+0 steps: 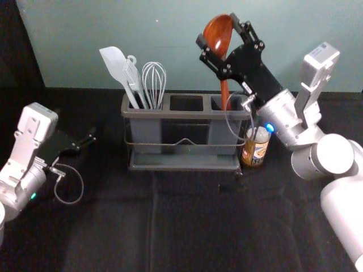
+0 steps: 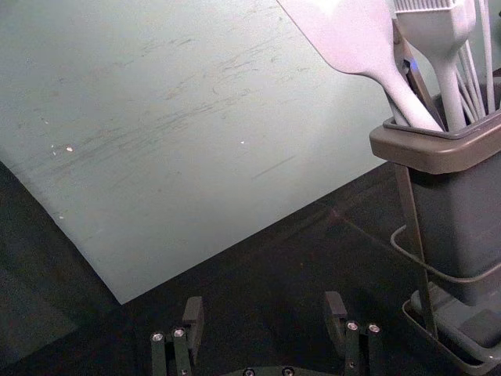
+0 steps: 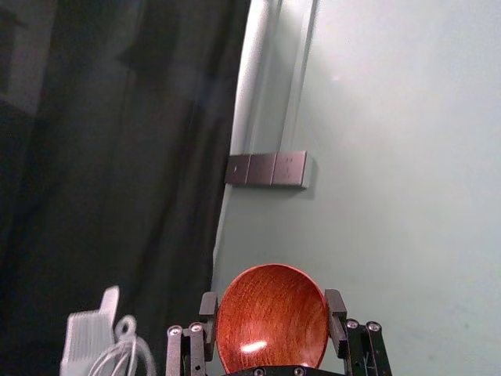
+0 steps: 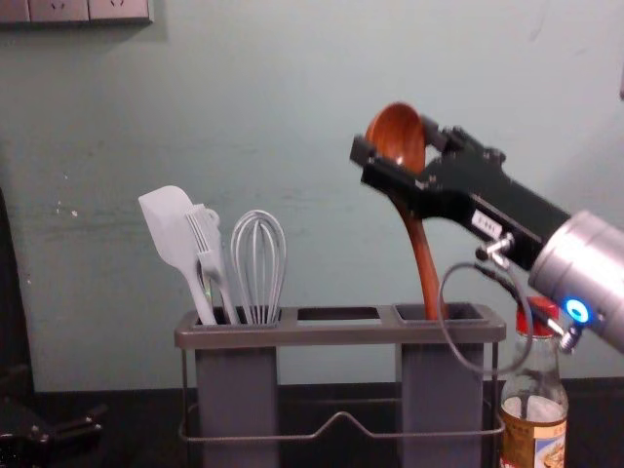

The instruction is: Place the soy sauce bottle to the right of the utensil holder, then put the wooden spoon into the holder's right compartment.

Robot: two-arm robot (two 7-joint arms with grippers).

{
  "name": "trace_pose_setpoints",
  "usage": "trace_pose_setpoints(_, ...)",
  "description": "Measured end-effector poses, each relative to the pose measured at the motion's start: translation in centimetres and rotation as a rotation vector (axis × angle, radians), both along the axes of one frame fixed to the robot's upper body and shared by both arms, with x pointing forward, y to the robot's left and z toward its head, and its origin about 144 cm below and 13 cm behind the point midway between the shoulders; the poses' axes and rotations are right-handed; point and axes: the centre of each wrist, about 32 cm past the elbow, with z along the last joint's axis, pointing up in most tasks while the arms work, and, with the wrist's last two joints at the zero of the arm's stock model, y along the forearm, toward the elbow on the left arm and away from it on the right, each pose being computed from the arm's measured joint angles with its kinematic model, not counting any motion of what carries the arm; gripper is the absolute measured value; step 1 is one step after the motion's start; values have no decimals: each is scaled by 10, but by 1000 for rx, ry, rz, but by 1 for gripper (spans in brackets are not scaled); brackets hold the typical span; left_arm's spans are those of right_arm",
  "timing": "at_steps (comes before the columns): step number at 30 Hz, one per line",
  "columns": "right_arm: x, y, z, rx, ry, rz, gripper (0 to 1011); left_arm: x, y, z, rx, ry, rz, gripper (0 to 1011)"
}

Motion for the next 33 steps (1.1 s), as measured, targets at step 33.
trace_pose_setpoints(33, -23, -9, -40, 3, 58, -12, 951, 0, 0, 0, 0, 0, 0, 1005)
